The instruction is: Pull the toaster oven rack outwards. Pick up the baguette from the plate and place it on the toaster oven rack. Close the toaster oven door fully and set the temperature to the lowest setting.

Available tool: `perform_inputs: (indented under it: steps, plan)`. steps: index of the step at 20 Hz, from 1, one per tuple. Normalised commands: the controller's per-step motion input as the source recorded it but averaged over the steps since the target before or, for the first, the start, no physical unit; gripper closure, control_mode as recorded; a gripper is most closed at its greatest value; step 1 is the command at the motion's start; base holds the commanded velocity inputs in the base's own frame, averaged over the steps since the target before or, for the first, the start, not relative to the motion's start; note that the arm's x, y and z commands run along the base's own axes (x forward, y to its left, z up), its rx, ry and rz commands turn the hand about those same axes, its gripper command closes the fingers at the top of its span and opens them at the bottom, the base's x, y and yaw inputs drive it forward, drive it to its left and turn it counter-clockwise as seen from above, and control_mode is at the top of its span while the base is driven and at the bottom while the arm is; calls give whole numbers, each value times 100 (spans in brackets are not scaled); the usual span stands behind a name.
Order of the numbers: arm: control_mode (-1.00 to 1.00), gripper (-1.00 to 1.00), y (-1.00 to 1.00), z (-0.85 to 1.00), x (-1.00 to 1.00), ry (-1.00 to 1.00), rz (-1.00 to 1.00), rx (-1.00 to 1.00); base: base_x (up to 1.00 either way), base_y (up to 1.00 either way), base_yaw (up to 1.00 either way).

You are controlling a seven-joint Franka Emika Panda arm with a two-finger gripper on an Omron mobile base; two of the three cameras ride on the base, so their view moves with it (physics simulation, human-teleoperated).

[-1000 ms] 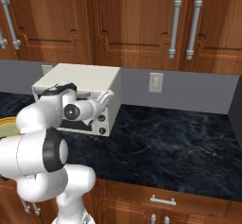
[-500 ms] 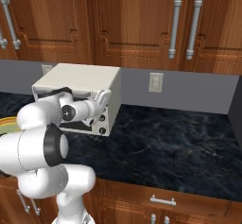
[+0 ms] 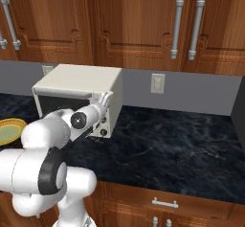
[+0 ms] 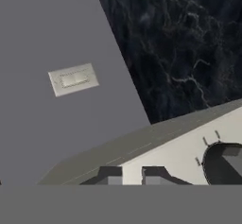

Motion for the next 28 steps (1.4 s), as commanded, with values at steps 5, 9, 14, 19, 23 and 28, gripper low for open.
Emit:
perform_inputs:
  steps: [5,9,14,19,23,28]
  plan:
    - [-100,100,0,49,40,0,58,-43,0,0,0]
    - [-100,100,3,49,38,2,56,-47,0,0,0]
    - [-100,100,8,58,39,1,55,-47,0,0,0]
    - [-100,100,5,67,38,0,55,-47,0,0,0]
    - [-100,100,5,62,46,0,54,-46,0,0,0]
    - [-100,100,4,56,54,0,51,-48,0,0,0]
